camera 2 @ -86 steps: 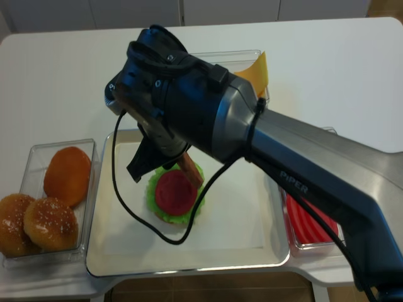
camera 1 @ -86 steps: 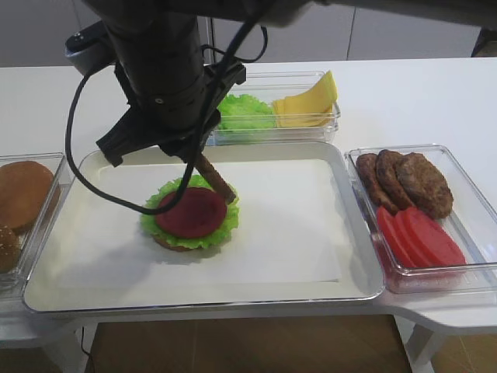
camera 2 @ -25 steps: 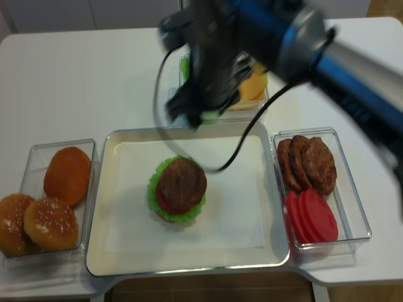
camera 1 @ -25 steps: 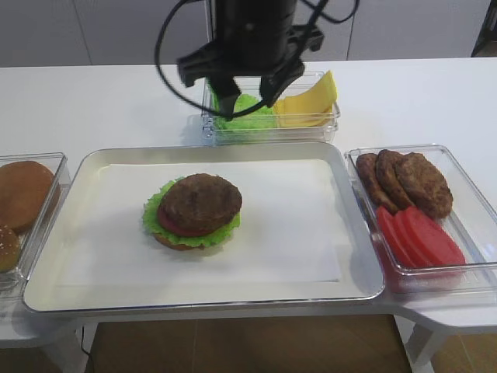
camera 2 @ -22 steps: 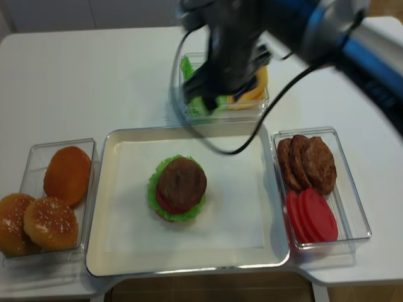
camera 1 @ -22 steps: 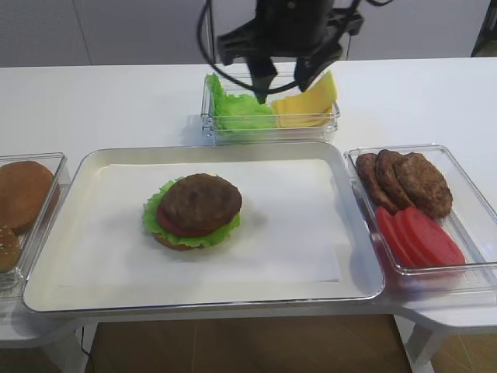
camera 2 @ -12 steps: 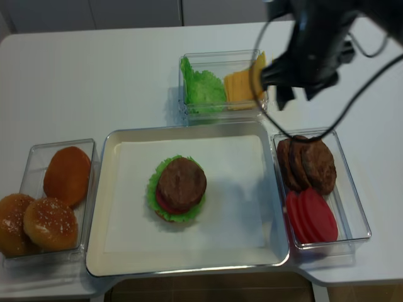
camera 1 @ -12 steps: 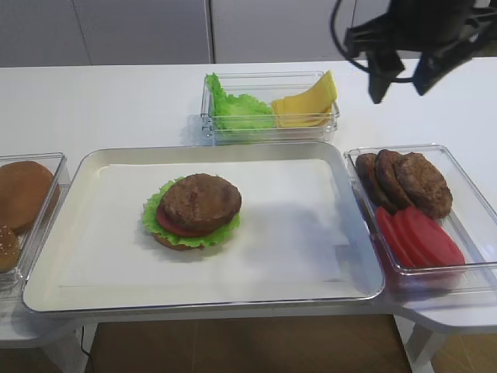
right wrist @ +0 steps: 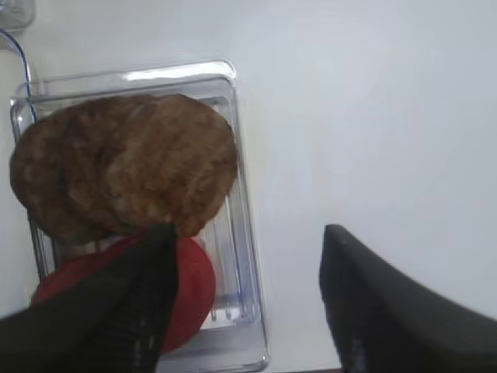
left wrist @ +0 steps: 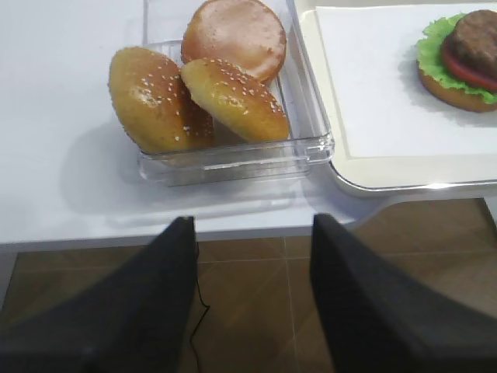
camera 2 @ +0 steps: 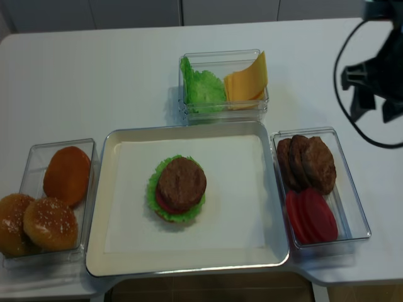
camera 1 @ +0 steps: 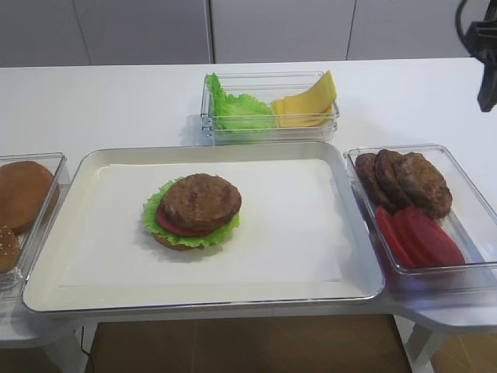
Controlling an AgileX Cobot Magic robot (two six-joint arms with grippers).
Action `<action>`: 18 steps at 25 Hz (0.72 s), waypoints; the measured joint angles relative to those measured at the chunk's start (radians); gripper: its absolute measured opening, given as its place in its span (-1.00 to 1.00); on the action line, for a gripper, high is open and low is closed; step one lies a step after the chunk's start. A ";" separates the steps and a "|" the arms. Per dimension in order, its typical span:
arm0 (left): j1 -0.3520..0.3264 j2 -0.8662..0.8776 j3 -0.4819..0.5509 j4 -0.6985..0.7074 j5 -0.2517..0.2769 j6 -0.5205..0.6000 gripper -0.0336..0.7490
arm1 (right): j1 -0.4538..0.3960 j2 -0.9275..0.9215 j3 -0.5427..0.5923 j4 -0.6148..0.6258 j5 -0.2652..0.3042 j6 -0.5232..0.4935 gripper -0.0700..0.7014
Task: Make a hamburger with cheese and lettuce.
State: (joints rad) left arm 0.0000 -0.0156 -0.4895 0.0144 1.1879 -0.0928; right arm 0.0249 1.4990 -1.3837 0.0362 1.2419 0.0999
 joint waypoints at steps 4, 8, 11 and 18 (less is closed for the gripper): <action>0.000 0.000 0.000 0.000 0.000 0.000 0.00 | -0.011 -0.108 0.077 0.000 0.000 0.000 0.31; -0.002 0.000 0.000 0.000 0.000 0.000 0.00 | -0.011 -0.213 0.172 0.000 0.000 0.000 0.31; 0.000 0.000 0.000 0.000 0.000 0.000 0.00 | -0.013 -0.303 0.254 0.002 0.000 0.000 0.31; 0.000 0.000 0.000 0.000 0.000 0.000 0.00 | -0.013 -0.596 0.451 0.002 0.004 0.007 0.31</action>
State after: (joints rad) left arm 0.0000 -0.0156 -0.4895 0.0144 1.1879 -0.0928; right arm 0.0121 0.9028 -0.9327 0.0379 1.2459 0.1065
